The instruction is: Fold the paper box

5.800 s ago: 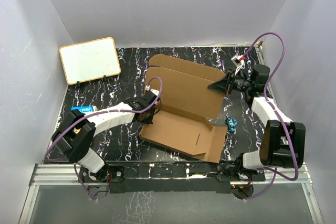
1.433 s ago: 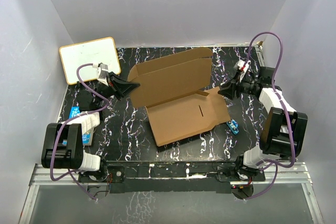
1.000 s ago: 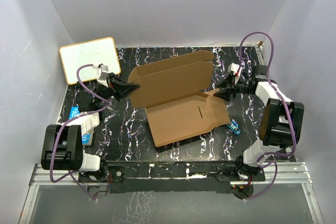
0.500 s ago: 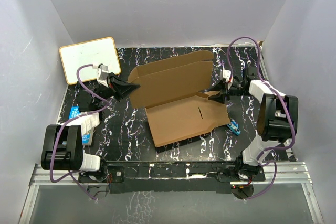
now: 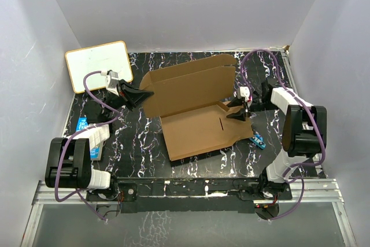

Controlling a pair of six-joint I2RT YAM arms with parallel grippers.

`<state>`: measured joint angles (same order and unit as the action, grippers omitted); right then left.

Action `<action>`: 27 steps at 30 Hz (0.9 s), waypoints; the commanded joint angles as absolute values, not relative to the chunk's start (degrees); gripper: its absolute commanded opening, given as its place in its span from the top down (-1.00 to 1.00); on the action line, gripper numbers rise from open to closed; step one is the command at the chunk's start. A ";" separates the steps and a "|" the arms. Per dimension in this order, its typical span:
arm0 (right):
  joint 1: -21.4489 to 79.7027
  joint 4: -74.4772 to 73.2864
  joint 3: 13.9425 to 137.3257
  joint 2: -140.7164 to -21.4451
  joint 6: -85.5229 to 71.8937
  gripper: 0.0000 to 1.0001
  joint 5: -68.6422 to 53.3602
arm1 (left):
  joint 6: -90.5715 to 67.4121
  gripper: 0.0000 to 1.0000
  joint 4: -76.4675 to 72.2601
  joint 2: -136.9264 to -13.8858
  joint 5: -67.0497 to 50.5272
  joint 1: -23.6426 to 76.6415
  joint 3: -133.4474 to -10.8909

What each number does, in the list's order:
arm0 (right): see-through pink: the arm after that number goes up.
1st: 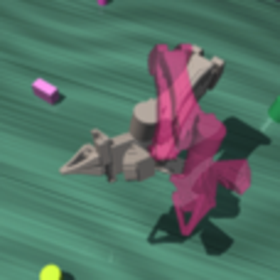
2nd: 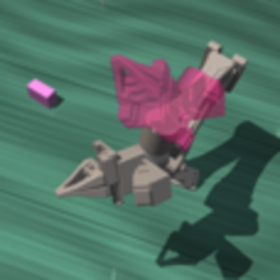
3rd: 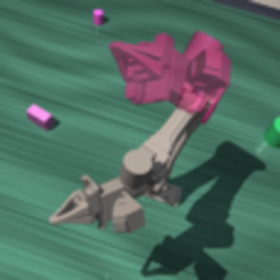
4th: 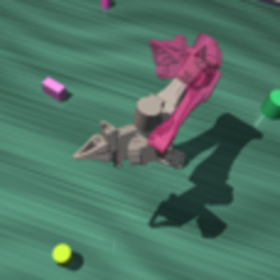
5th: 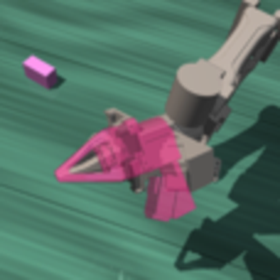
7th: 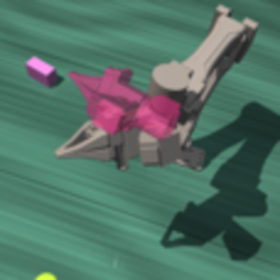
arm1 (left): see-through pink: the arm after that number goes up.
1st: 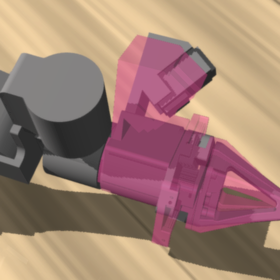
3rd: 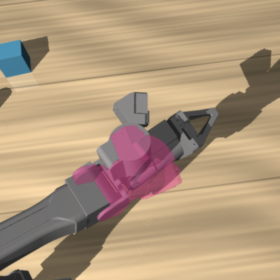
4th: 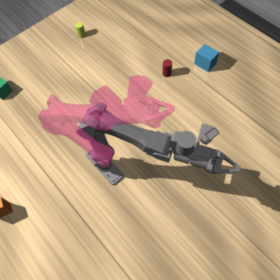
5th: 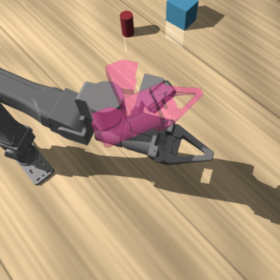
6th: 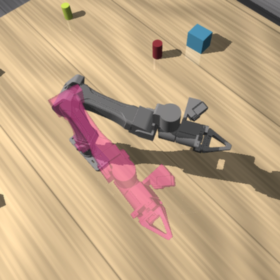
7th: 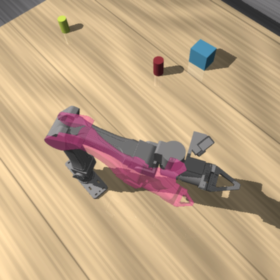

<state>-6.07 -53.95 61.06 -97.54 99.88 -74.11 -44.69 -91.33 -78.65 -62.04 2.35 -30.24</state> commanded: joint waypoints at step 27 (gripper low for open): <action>5.65 -23.18 53.01 -88.71 75.21 -0.17 -65.32 | -43.48 1.00 -101.40 -79.63 -60.17 3.77 -29.49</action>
